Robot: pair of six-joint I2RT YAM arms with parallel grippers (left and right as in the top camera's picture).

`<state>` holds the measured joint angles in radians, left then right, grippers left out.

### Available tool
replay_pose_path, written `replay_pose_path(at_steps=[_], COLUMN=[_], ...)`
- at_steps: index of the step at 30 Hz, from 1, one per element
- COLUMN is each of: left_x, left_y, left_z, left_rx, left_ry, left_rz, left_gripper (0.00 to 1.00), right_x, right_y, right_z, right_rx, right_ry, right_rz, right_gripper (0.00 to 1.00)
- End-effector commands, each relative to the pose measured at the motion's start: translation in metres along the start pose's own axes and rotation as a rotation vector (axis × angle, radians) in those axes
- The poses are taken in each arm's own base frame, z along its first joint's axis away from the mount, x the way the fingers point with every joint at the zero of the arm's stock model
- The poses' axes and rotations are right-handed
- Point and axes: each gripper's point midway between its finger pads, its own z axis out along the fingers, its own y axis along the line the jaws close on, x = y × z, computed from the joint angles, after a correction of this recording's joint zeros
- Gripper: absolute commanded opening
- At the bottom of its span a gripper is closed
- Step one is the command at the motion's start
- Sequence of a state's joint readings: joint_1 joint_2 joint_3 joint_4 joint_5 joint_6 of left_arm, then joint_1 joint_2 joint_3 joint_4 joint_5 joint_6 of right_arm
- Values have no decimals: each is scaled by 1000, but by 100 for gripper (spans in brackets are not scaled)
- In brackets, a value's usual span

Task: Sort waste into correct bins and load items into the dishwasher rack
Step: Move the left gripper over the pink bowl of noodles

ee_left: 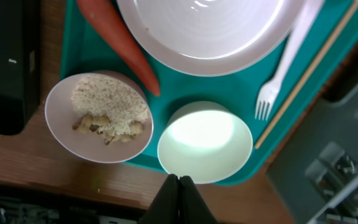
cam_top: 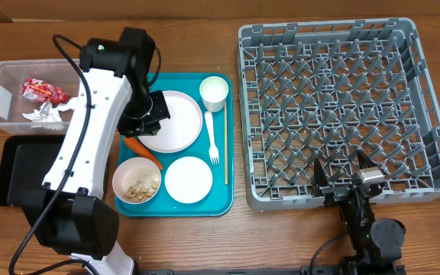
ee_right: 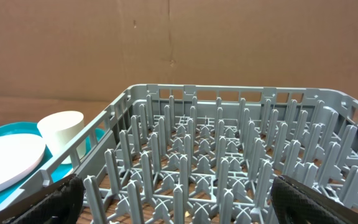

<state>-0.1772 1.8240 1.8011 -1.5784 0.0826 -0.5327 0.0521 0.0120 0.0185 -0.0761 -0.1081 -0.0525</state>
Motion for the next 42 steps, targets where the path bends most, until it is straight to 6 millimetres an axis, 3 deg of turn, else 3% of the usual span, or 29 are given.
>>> replay_pose_path(at_steps=[1, 14, 17, 22, 24, 25, 26, 28, 30, 42], left_x=[-5, 5, 9, 9, 8, 8, 8, 8, 10, 11], left_y=[11, 25, 29, 29, 29, 29, 29, 30, 31, 34], left_z=[10, 88, 96, 98, 100, 102, 103, 104, 104, 104], left_rx=[-65, -113, -125, -124, -123, -121, -119, -122, -126, -145], left_ry=[-42, 18, 32, 29, 25, 23, 23, 25, 30, 27], left_rz=[-142, -153, -153, -182, -202, -207, -207, -207, -207, -250], left_gripper=[4, 4, 4, 9, 37, 46, 44, 24, 17, 34], right_x=[3, 3, 3, 3, 3, 3, 3, 3, 3, 3], right_y=[0, 0, 0, 0, 0, 0, 0, 0, 0, 0], right_z=[0, 0, 0, 0, 0, 0, 0, 0, 0, 0], right_rx=[-2, -2, -2, -2, -2, -2, -2, -2, -2, -2], right_ry=[-1, -1, -1, -1, -1, -1, -1, -1, -1, -1], right_rz=[4, 4, 4, 4, 4, 4, 4, 4, 4, 4], right_gripper=[100, 100, 100, 100, 100, 100, 100, 100, 100, 100])
